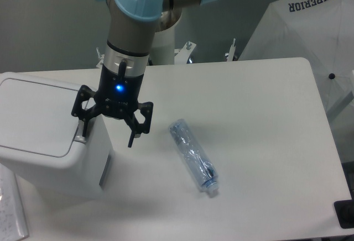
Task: Open the trash can
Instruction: 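Lower the gripper onto the trash can lid edge and flip it open, then withdraw the gripper from the open trash can back over the bottle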
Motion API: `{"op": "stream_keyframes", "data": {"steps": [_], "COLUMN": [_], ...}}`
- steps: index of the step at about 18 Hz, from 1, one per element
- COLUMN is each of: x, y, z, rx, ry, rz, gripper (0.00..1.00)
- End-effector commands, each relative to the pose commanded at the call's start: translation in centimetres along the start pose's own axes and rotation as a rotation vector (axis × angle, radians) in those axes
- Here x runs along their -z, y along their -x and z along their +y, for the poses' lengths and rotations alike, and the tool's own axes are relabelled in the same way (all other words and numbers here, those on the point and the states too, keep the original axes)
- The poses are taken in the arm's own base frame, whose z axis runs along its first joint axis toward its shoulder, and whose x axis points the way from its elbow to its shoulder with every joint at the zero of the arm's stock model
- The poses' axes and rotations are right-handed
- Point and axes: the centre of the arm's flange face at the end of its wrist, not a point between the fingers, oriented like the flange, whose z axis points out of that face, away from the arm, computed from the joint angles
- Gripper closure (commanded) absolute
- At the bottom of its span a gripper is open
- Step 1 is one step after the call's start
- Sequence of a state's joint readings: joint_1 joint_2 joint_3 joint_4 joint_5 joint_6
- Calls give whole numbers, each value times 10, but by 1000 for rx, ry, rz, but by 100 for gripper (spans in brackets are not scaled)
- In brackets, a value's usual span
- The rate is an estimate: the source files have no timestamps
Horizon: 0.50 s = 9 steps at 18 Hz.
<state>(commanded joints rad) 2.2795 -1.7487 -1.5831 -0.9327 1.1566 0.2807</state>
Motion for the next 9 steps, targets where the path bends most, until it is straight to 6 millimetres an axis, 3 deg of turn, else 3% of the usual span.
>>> {"op": "stream_keyframes", "data": {"steps": [3, 7, 9], "x": [2, 19, 22], "y": [0, -2, 7], "z": [-2, -11, -12], "rx": [0, -15, -21], "ry": [-4, -36, -44], "rz": [-1, -11, -24], "gripper": [0, 0, 0]}}
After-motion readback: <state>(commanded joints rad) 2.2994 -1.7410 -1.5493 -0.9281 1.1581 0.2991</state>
